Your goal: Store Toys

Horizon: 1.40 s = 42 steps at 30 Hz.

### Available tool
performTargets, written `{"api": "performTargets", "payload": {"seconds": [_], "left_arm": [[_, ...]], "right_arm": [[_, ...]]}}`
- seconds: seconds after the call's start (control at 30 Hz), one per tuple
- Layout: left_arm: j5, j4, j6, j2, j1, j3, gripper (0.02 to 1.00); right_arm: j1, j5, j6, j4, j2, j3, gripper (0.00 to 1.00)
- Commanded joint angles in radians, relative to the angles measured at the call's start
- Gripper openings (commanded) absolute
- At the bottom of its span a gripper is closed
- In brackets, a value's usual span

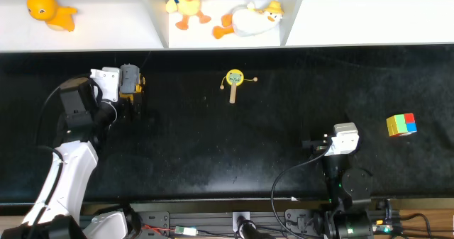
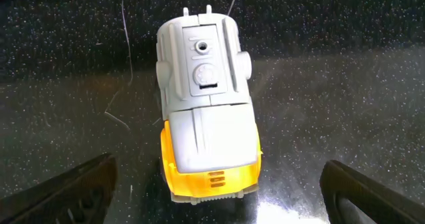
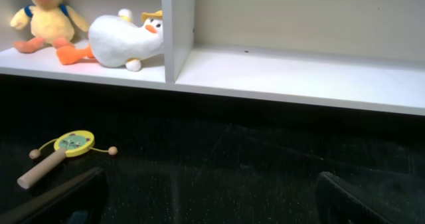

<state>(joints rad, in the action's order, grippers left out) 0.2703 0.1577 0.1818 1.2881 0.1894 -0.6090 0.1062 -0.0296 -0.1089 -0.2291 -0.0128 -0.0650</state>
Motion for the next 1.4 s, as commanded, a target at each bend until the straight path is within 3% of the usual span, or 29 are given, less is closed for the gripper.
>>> {"api": "performTargets", "payload": {"seconds": [0.03,1.17,1.4], "left_arm": [[-0.018,-0.012,-0.015,0.008,-0.006,-0.022,0.998],[-0.018,-0.105,-0.016,0.116,-0.023,-0.034,0.996],[-0.018,-0.101,-0.016,0.116,-0.023,-0.034,0.904]], "right_arm": [[0.005,0.004,0.000,0.002,0.008,-0.003,0.993],[0.005,0.004,0.000,0.002,0.008,-0.003,0.996],[0.005,0.004,0.000,0.002,0.008,-0.003,0.993]]}}
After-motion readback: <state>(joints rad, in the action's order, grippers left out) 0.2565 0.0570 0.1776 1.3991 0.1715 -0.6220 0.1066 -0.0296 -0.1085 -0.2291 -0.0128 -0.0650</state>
